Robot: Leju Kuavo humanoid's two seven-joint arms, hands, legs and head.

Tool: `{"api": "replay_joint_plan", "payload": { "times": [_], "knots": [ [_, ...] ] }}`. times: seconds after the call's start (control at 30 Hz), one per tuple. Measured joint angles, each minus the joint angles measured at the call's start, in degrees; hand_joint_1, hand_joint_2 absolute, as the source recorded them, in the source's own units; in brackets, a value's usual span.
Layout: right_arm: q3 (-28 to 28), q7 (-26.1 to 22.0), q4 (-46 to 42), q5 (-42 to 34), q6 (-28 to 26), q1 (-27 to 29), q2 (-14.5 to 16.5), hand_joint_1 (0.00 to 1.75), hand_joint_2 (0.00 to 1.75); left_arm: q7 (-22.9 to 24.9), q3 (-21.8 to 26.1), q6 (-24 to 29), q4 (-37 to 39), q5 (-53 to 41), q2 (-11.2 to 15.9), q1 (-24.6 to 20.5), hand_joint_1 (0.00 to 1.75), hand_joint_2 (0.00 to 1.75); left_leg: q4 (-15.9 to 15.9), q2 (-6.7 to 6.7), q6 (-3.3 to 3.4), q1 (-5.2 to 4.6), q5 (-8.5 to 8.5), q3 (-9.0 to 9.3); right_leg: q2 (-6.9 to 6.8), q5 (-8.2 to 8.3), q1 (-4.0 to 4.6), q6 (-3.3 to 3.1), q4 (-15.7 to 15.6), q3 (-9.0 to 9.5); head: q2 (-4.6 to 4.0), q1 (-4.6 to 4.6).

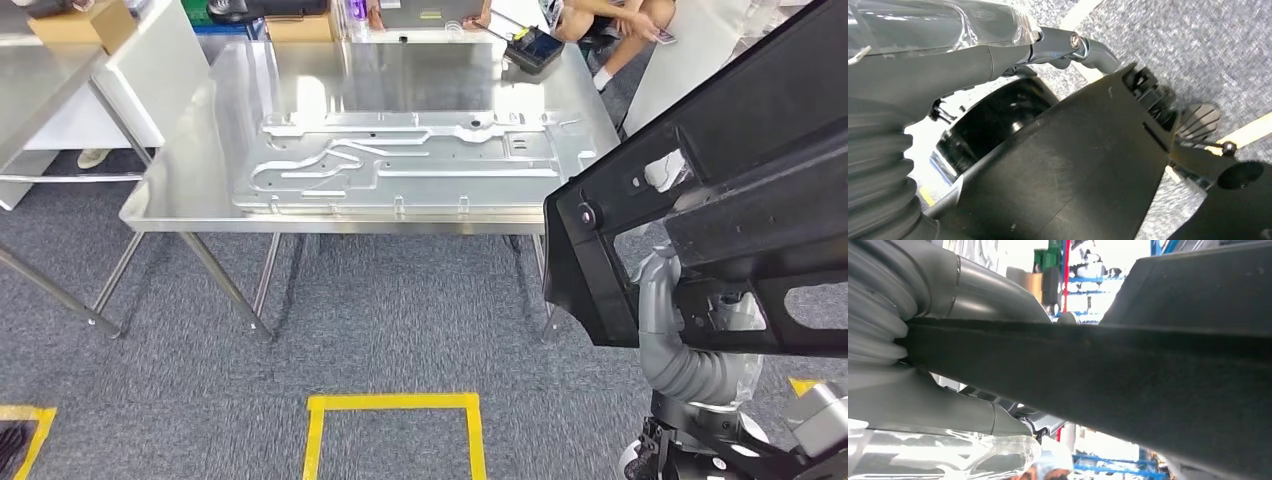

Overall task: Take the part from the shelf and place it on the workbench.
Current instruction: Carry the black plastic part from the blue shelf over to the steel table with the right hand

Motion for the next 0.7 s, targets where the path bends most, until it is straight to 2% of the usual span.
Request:
{"api": "replay_joint_plan", "payload": {
  "times": [0.1, 0.13, 0.17, 0.23, 0.27, 0.3, 0.33, 0.37, 0.4, 0.43, 0.47, 0.5, 0.57, 0.63, 0.67, 0.7],
  "knots": [
    [-0.48, -0.30, 0.09, -0.22, 0.01, 0.32, 0.17, 1.75, 1.75, -0.09, -0.01, -0.01, 0.00, 0.14, 0.02, 0.04, 0.00, 1.75, 0.11, 0.09, -0.78, 0.04, -0.73, 0.17, 0.19, -0.78, 0.10, -1.31, -0.16, 0.12, 0.01, -0.05],
    [-0.62, -0.38, 0.10, -0.31, 0.01, 0.36, 0.25, 1.75, 1.75, -0.12, 0.00, -0.01, 0.00, 0.18, 0.03, 0.01, 0.00, 1.75, 1.36, 0.15, -1.07, 0.12, -1.41, -0.31, 0.17, -0.95, 0.05, -1.70, -0.21, 0.30, 0.01, -0.11],
    [-0.75, -0.44, 0.10, -0.38, 0.02, 0.36, 0.33, 1.75, 1.75, -0.16, 0.00, -0.01, 0.00, 0.20, 0.04, -0.02, 0.00, 1.75, 4.02, 0.20, -1.37, 0.20, -2.63, -1.59, 0.10, -1.13, -0.05, -2.07, -0.25, 0.54, 0.01, -0.17],
    [-0.96, -0.46, 0.11, -0.43, 0.02, 0.44, 0.44, 1.75, 1.75, -0.31, 0.04, 0.01, 0.00, 0.29, 0.06, -0.24, 0.00, 1.75, 12.67, 0.26, -1.81, 0.23, -5.85, -6.43, -0.08, -1.61, 0.03, -2.53, -0.26, 0.95, 0.01, -0.29],
    [-1.02, -0.46, 0.12, -0.46, 0.02, 0.50, 0.48, 1.75, 1.75, -0.36, 0.07, 0.02, 0.00, 0.34, 0.07, -0.43, 0.00, 1.75, 16.68, 0.26, -1.91, 0.21, -6.89, -8.93, -0.15, -1.87, 0.10, -2.63, -0.26, 1.20, 0.01, -0.28],
    [-1.07, -0.46, 0.13, -0.49, 0.02, 0.57, 0.50, 1.75, 1.75, -0.39, 0.09, 0.03, 0.00, 0.37, 0.08, -0.61, 0.00, 1.75, 18.84, 0.25, -1.88, 0.18, -6.84, -10.57, -0.19, -2.17, 0.19, -2.65, -0.26, 1.56, 0.01, -0.29],
    [-1.10, -0.46, 0.13, -0.51, 0.02, 0.63, 0.52, 1.75, 1.75, -0.38, 0.09, 0.03, 0.00, 0.37, 0.09, -0.73, 0.00, 1.75, 18.54, 0.26, -1.70, 0.13, -5.50, -11.03, -0.18, -2.50, 0.29, -2.64, -0.26, 2.04, 0.01, -0.29],
    [-1.14, -0.46, 0.13, -0.53, 0.02, 0.65, 0.54, 1.75, 1.75, -0.35, 0.08, 0.02, 0.00, 0.36, 0.09, -0.77, 0.00, 1.75, 15.85, 0.26, -1.38, 0.06, -3.08, -10.35, -0.13, -2.85, 0.40, -2.60, -0.27, 2.62, 0.01, -0.29],
    [-1.16, -0.46, 0.13, -0.55, 0.02, 0.66, 0.56, 1.75, 1.75, -0.30, 0.07, 0.02, 0.00, 0.34, 0.09, -0.71, 0.00, 1.75, 11.53, 0.28, -0.89, -0.10, -0.06, -8.94, -0.08, -3.23, 0.50, -2.54, -0.28, 3.25, 0.01, -0.30],
    [-1.19, -0.46, 0.13, -0.55, 0.02, 0.66, 0.57, 1.75, 1.75, -0.23, 0.06, 0.03, 0.01, 0.32, 0.10, -0.59, 0.00, 1.75, 7.46, 0.32, -0.29, -0.33, 2.22, -7.51, -0.05, -3.58, 0.60, -2.43, -0.34, 3.72, 0.00, -0.27],
    [-1.20, -0.44, 0.15, -0.55, 0.02, 0.62, 0.57, 1.75, 1.75, -0.14, 0.05, 0.03, 0.02, 0.29, 0.10, -0.49, 0.00, 1.75, 4.24, 0.37, 0.19, -0.55, 3.70, -6.43, 0.01, -3.85, 0.66, -2.26, -0.37, 3.96, 0.00, -0.24],
    [-1.20, -0.38, 0.17, -0.55, 0.02, 0.59, 0.58, 1.75, 1.75, -0.07, 0.04, 0.05, 0.03, 0.28, 0.10, -0.39, 0.00, 1.75, 2.38, 0.41, 0.56, -0.80, 4.30, -5.89, 0.05, -4.02, 0.65, -2.02, -0.43, 4.01, 0.00, -0.20],
    [-1.20, -0.18, 0.26, -0.55, 0.02, 0.50, 0.58, 1.75, 1.75, 0.14, 0.04, 0.14, 0.04, 0.28, 0.06, -0.35, 0.00, 1.75, 1.51, 0.39, 0.92, -1.01, 4.05, -5.65, 0.11, -4.20, 0.58, -1.39, -0.68, 4.00, 0.00, -0.18],
    [-1.20, 0.02, 0.31, -0.49, 0.02, 0.35, 0.59, 1.75, 1.75, 0.39, 0.04, 0.24, 0.03, 0.28, -0.07, -0.37, 0.00, 1.75, 0.65, 0.31, 1.32, -0.78, 4.05, -4.59, 0.04, -4.78, 0.61, -0.82, -0.75, 4.66, 0.00, -0.15],
    [-1.21, 0.08, 0.32, -0.44, 0.02, 0.20, 0.59, 1.75, 1.75, 0.57, 0.04, 0.28, 0.02, 0.29, -0.14, -0.36, 0.00, 1.75, 0.18, 0.31, 1.52, -0.52, 4.05, -3.89, 0.04, -5.73, 0.70, -0.64, 0.74, 4.32, 0.01, -0.11],
    [-1.21, 0.14, 0.34, -0.37, 0.02, 0.10, 0.58, 1.75, 1.75, 0.73, 0.03, 0.32, 0.02, 0.30, -0.18, -0.31, 0.00, 1.75, -0.13, 0.33, 1.71, -0.34, 3.99, -3.35, 0.04, -7.16, 0.69, -0.52, 3.80, 3.02, 0.01, -0.07]
  ]
}}
